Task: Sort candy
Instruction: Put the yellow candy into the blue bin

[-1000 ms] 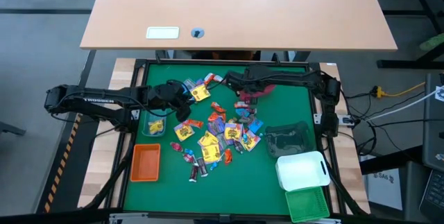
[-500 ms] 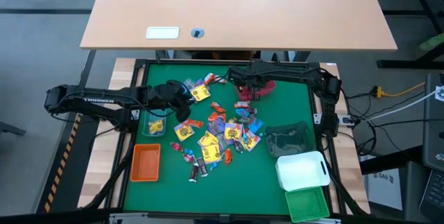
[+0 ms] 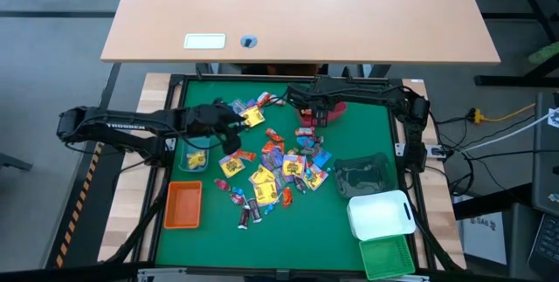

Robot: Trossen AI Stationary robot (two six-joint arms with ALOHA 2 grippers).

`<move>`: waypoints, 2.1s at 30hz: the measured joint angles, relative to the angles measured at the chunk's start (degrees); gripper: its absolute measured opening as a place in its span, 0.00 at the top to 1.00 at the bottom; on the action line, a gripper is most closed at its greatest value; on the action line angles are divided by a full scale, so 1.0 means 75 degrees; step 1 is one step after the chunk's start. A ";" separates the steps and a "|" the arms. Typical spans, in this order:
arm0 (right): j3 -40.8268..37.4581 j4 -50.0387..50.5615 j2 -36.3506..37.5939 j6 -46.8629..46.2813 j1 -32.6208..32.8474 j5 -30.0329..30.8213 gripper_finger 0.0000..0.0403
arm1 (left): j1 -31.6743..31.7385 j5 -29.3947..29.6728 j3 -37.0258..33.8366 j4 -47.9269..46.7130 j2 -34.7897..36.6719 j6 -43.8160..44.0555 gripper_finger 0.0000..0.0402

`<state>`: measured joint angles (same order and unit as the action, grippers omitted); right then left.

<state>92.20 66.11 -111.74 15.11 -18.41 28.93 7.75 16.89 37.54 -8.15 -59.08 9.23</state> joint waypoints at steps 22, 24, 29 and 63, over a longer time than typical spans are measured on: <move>0.0000 0.0000 0.0000 0.0000 0.0003 -0.0003 0.37 | 0.1743 0.0084 0.0000 0.1678 -0.3254 -0.0713 0.56; 0.0000 -0.0001 0.0000 0.0000 0.0003 -0.0003 0.37 | 0.1843 0.0086 0.0000 0.1677 -0.3479 -0.0713 0.56; 0.0000 -0.0002 0.0000 0.0000 0.0003 -0.0004 0.37 | 0.1993 -0.0071 0.0000 0.1671 -0.3984 -0.0714 0.57; -0.0003 0.0407 0.0000 0.0003 0.0003 -0.0003 0.37 | 0.2039 -0.0275 0.0011 0.1557 -0.4782 -0.0710 0.99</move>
<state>92.18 69.17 -111.74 15.14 -18.39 28.91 23.05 14.83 37.62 3.53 -94.95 3.90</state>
